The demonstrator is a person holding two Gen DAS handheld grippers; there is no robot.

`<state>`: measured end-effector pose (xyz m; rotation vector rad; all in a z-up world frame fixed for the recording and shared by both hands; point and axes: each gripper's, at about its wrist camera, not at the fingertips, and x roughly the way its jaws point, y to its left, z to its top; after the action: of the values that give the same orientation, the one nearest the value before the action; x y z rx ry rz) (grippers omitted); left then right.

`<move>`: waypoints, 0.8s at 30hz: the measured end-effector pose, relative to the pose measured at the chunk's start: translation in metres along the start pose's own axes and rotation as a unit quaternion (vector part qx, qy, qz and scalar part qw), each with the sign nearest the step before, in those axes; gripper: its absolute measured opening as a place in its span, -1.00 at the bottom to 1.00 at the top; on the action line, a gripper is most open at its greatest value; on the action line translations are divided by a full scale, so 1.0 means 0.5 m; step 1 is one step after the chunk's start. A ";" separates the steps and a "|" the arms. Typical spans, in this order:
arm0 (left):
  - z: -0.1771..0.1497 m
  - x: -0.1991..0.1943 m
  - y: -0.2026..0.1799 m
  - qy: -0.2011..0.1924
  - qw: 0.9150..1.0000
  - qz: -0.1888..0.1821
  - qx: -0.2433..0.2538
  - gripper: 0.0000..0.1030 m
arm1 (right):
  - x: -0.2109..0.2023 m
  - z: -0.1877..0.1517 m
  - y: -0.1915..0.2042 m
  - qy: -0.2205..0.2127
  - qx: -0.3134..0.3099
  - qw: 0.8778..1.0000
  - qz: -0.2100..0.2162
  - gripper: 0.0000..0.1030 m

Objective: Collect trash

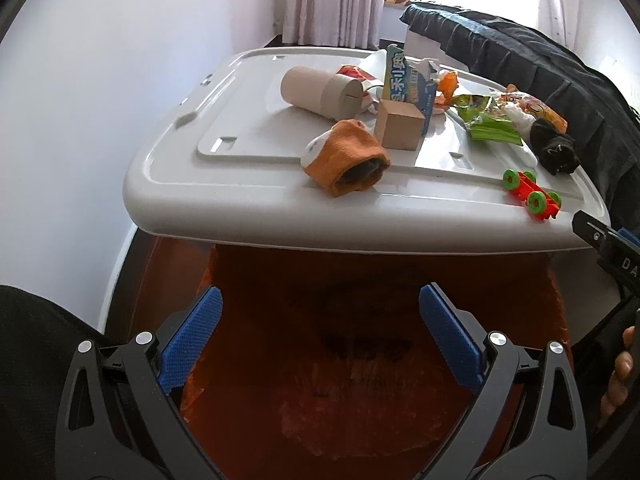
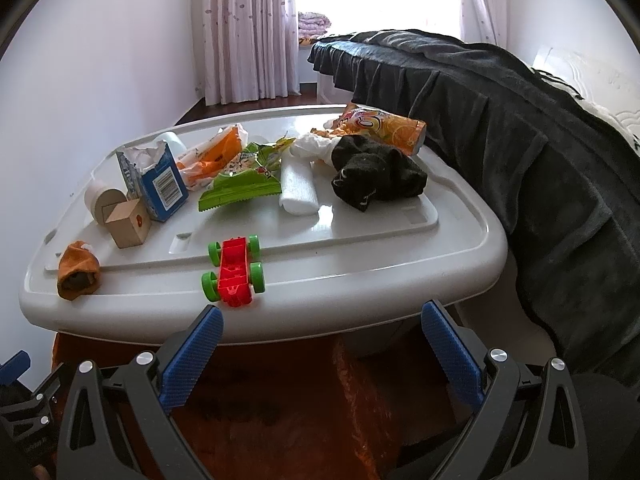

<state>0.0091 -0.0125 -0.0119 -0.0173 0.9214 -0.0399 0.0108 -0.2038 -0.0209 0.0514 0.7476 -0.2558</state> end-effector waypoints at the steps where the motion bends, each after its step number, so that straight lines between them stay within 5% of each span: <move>1: 0.000 -0.001 -0.002 -0.002 1.000 0.000 0.002 0.87 | 0.001 0.001 0.001 0.001 0.001 1.000 0.000 0.90; 24: 0.004 -0.002 -0.007 0.012 1.000 -0.015 -0.004 0.87 | 0.064 0.064 0.067 0.010 -0.048 0.999 0.012 0.90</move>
<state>0.0099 -0.0161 -0.0101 -0.0373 0.9448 -0.0642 0.0628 -0.1823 -0.0207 -0.0276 0.7783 -0.1956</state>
